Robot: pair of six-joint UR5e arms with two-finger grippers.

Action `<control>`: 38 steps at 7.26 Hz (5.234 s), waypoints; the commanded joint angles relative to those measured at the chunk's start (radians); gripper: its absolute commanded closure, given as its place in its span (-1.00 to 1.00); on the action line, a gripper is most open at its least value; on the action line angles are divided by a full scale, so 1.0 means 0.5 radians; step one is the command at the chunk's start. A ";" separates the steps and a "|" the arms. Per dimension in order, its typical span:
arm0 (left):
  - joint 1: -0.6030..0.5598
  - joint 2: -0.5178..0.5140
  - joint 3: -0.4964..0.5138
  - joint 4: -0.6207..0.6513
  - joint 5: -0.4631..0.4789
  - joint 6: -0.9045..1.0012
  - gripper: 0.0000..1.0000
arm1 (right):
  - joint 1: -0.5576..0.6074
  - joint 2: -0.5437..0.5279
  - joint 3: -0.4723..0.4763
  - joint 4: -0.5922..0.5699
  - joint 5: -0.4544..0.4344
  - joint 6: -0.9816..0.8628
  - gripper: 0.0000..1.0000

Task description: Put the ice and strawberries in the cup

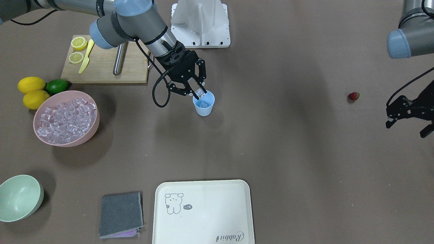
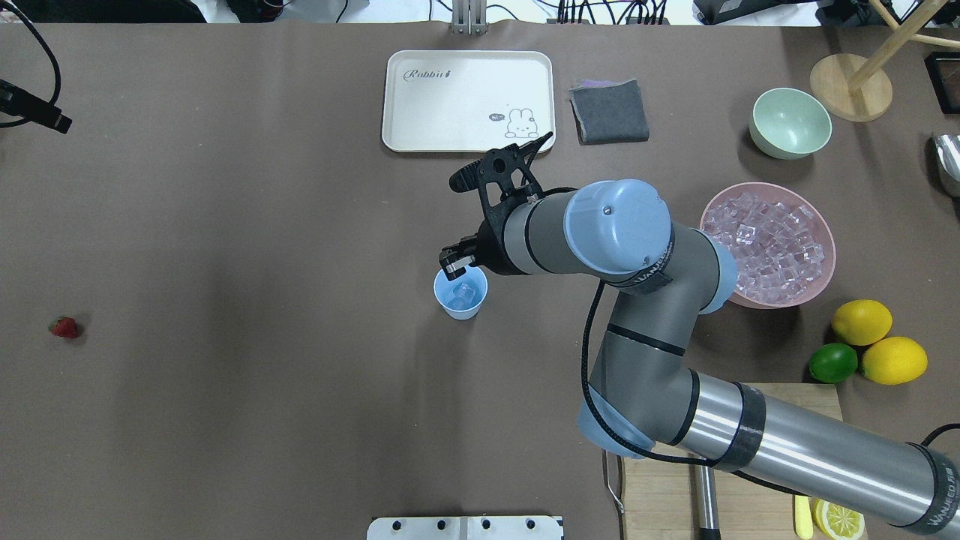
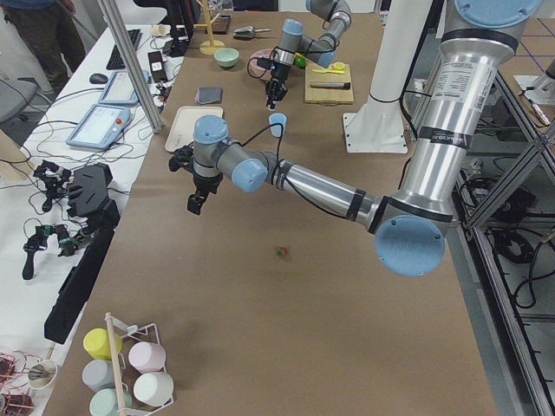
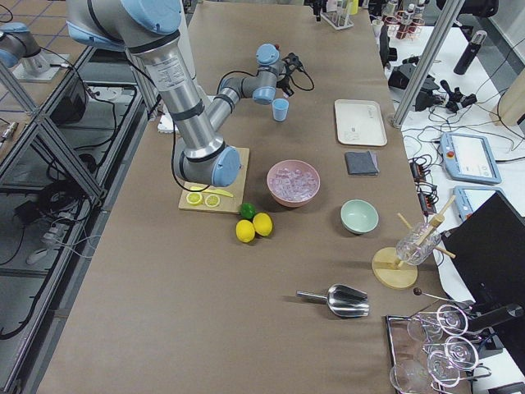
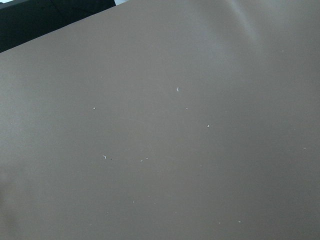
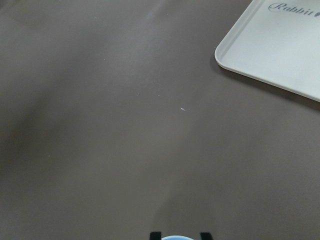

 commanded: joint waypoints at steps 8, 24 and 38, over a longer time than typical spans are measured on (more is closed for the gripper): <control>0.007 0.044 -0.016 0.015 -0.002 -0.001 -0.96 | 0.079 -0.141 0.116 0.005 0.154 -0.017 -0.99; 0.105 0.391 -0.019 0.006 -0.312 -0.004 -0.95 | 1.629 -0.896 0.045 -0.277 1.362 -1.192 -0.99; 0.483 0.424 0.205 0.003 -0.287 0.005 -0.92 | 1.589 -0.862 0.048 -0.268 1.009 -1.189 -0.99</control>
